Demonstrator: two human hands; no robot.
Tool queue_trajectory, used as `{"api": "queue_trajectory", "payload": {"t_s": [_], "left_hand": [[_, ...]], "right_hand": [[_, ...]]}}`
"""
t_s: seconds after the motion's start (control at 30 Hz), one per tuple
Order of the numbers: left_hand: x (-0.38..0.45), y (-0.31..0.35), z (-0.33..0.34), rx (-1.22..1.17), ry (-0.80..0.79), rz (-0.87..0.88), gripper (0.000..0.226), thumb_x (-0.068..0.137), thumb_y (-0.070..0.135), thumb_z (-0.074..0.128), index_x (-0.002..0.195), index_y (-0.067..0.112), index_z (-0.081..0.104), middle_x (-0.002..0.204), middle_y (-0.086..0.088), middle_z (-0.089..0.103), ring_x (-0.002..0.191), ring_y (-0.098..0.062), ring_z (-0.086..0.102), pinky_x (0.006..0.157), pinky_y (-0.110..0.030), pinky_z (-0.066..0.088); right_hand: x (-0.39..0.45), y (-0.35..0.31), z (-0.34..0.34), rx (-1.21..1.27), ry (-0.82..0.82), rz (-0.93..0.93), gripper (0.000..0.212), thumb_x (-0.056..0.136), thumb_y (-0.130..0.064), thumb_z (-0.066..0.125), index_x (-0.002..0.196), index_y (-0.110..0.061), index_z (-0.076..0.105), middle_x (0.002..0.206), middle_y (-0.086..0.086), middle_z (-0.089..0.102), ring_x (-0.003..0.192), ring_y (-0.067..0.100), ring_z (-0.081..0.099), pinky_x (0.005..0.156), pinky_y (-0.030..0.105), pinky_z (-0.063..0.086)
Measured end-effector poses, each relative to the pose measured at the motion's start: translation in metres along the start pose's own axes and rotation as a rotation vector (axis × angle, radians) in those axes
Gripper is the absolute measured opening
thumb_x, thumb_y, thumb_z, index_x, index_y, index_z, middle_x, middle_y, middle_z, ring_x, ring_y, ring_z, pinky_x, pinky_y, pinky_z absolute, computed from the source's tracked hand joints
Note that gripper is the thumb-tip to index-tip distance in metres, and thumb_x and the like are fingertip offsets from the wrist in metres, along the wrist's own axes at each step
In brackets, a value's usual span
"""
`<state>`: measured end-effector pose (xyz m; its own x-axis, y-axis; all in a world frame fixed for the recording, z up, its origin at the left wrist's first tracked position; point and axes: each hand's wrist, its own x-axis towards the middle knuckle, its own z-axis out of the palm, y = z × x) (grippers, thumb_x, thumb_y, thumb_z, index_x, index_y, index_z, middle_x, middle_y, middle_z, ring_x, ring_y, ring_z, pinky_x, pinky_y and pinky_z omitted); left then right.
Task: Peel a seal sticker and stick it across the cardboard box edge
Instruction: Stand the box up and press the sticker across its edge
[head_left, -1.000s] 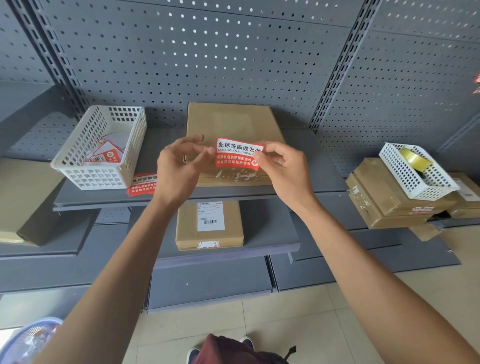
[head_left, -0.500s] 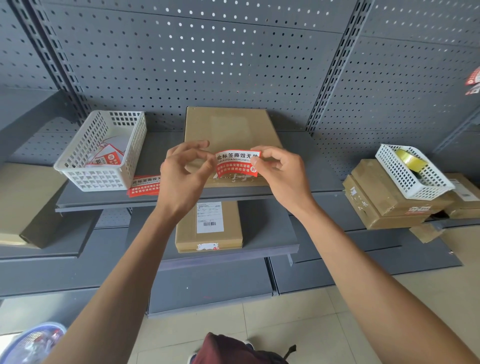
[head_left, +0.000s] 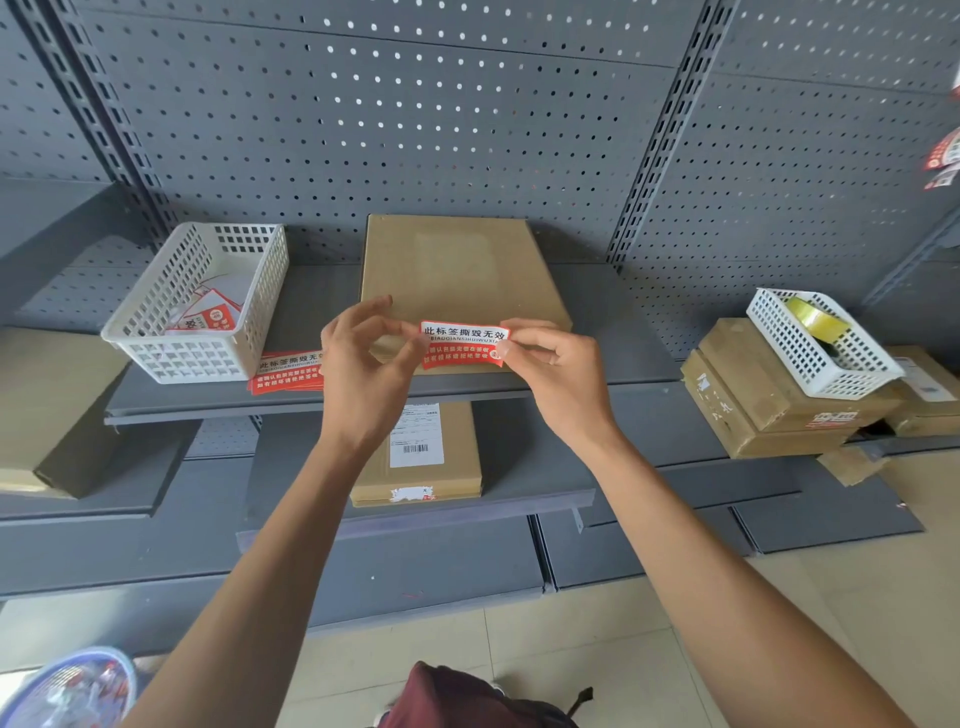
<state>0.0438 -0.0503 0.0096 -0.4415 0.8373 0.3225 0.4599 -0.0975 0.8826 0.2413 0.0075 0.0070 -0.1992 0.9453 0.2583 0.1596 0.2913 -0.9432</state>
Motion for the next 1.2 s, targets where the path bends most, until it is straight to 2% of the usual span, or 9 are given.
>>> {"api": "queue_trajectory", "payload": {"t_s": [0.13, 0.27, 0.4, 0.53, 0.63, 0.8, 0.87, 0.97, 1.2], "left_hand": [[-0.007, -0.002, 0.006, 0.014, 0.030, -0.034, 0.006, 0.087, 0.033, 0.074, 0.087, 0.028, 0.076, 0.146, 0.003, 0.052, 0.142, -0.018, 0.032, 0.105, -0.034, 0.024], [-0.015, -0.005, 0.011, -0.032, 0.090, -0.095, 0.004, 0.084, 0.035, 0.076, 0.082, 0.036, 0.073, 0.146, 0.003, 0.049, 0.144, -0.017, 0.031, 0.113, -0.037, 0.025], [-0.021, -0.007, 0.015, -0.096, 0.113, -0.118, 0.009, 0.081, 0.034, 0.078, 0.079, 0.040, 0.072, 0.142, 0.006, 0.046, 0.139, -0.012, 0.036, 0.111, -0.054, 0.038], [-0.023, -0.003, 0.018, -0.122, 0.126, -0.108, 0.013, 0.085, 0.025, 0.079, 0.081, 0.036, 0.073, 0.141, 0.008, 0.044, 0.129, 0.007, 0.038, 0.111, -0.050, 0.040], [-0.023, -0.004, 0.019, -0.119, 0.117, -0.099, 0.012, 0.085, 0.023, 0.079, 0.081, 0.033, 0.074, 0.141, 0.009, 0.044, 0.124, 0.022, 0.031, 0.111, -0.049, 0.040], [-0.019, -0.001, 0.019, -0.136, 0.112, -0.126, 0.006, 0.086, 0.024, 0.078, 0.083, 0.029, 0.075, 0.148, 0.007, 0.044, 0.134, 0.004, 0.038, 0.114, -0.049, 0.038], [-0.016, 0.002, 0.018, -0.129, 0.107, -0.145, 0.005, 0.086, 0.025, 0.078, 0.083, 0.028, 0.075, 0.153, 0.007, 0.042, 0.141, -0.006, 0.037, 0.117, -0.048, 0.034], [-0.013, 0.005, 0.019, -0.128, 0.095, -0.143, 0.006, 0.087, 0.024, 0.078, 0.082, 0.027, 0.074, 0.156, 0.007, 0.041, 0.147, -0.009, 0.033, 0.119, -0.046, 0.032], [-0.009, 0.001, 0.026, -0.123, 0.077, -0.129, 0.009, 0.086, 0.027, 0.079, 0.081, 0.032, 0.074, 0.156, 0.009, 0.040, 0.148, -0.010, 0.033, 0.115, -0.051, 0.036]], "right_hand": [[-0.007, -0.001, 0.005, -0.206, 0.128, -0.025, 0.011, 0.087, -0.020, 0.075, 0.086, -0.031, 0.079, 0.151, -0.006, 0.049, 0.142, 0.008, 0.037, 0.113, 0.029, 0.033], [-0.015, -0.005, 0.011, -0.164, 0.146, 0.038, 0.026, 0.088, -0.020, 0.074, 0.081, -0.045, 0.074, 0.168, -0.002, 0.019, 0.157, 0.012, 0.007, 0.120, 0.028, 0.015], [-0.015, 0.002, 0.012, -0.148, 0.145, 0.076, 0.016, 0.088, -0.024, 0.074, 0.086, -0.038, 0.079, 0.169, 0.002, 0.016, 0.155, 0.003, 0.009, 0.123, 0.039, 0.025], [-0.015, 0.001, 0.009, -0.126, 0.126, 0.075, 0.011, 0.090, -0.018, 0.073, 0.095, -0.021, 0.081, 0.167, 0.006, 0.020, 0.150, -0.010, 0.012, 0.101, 0.001, 0.029], [-0.013, 0.002, 0.008, -0.130, 0.112, 0.074, 0.010, 0.090, -0.018, 0.072, 0.094, -0.022, 0.081, 0.167, 0.007, 0.021, 0.147, -0.016, 0.013, 0.096, 0.000, 0.029], [-0.008, 0.001, 0.008, -0.128, 0.080, 0.045, 0.009, 0.091, -0.020, 0.072, 0.093, -0.023, 0.081, 0.168, 0.003, 0.020, 0.151, -0.007, 0.015, 0.105, -0.001, 0.022], [-0.006, -0.002, 0.009, -0.119, 0.080, 0.037, 0.009, 0.091, -0.020, 0.072, 0.091, -0.024, 0.080, 0.168, 0.001, 0.021, 0.152, -0.004, 0.014, 0.112, 0.004, 0.020], [-0.001, 0.000, 0.010, -0.137, 0.115, 0.025, 0.014, 0.090, -0.021, 0.073, 0.085, -0.033, 0.078, 0.168, -0.001, 0.020, 0.155, 0.003, 0.013, 0.123, 0.029, 0.022], [0.011, 0.010, 0.009, -0.130, 0.152, 0.038, 0.023, 0.088, -0.021, 0.075, 0.082, -0.043, 0.075, 0.169, -0.003, 0.014, 0.157, 0.013, 0.007, 0.125, 0.039, 0.020]]}}
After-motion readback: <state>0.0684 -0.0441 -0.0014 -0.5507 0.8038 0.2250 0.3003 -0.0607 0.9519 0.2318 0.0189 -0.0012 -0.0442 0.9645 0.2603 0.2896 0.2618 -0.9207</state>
